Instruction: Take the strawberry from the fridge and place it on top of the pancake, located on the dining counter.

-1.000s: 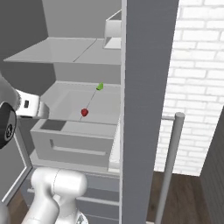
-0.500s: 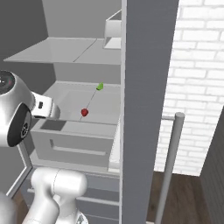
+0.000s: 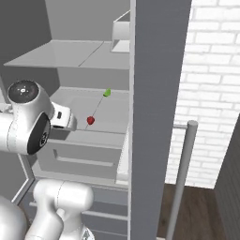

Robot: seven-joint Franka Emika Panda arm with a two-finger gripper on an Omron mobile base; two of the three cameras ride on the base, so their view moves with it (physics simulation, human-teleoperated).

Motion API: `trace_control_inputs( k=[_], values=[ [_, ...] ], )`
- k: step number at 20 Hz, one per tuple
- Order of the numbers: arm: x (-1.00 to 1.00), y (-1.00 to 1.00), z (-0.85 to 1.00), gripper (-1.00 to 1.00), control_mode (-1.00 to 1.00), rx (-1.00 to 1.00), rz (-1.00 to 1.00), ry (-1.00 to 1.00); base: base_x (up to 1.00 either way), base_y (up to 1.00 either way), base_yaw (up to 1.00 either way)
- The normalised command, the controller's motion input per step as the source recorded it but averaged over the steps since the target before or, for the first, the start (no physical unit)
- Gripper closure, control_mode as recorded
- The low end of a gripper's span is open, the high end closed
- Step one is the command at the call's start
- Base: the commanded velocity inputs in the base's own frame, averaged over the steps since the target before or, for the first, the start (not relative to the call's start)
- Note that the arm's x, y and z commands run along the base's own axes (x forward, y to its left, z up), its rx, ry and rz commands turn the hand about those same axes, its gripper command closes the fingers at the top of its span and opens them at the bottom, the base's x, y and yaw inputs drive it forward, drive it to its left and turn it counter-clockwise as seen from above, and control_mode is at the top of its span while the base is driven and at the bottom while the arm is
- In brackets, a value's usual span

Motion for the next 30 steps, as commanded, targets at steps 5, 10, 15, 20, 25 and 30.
trace_control_inputs(
  k=[5,10,15,20,25,30],
  values=[
    [0.40,-0.06,-0.09,-1.00,-1.00,0.00,-0.02,0.05,0.00,0.00,0.00],
    [0.29,-0.02,-0.20,-1.00,-1.00,0.00,0.00,0.04,0.00,0.00,0.00],
    [0.04,-0.02,-0.31,-1.00,-1.00,0.00,0.00,0.07,0.00,0.00,0.00],
    [0.16,0.00,-0.23,-1.00,-1.00,0.00,0.00,0.03,0.00,0.00,0.00],
    [0.13,0.00,-0.02,-1.00,-1.00,0.00,0.00,0.00,0.00,0.00,0.00],
    [0.11,0.00,-0.02,-1.00,-1.00,-0.03,0.00,0.00,0.00,0.00,0.00]
  ],
)
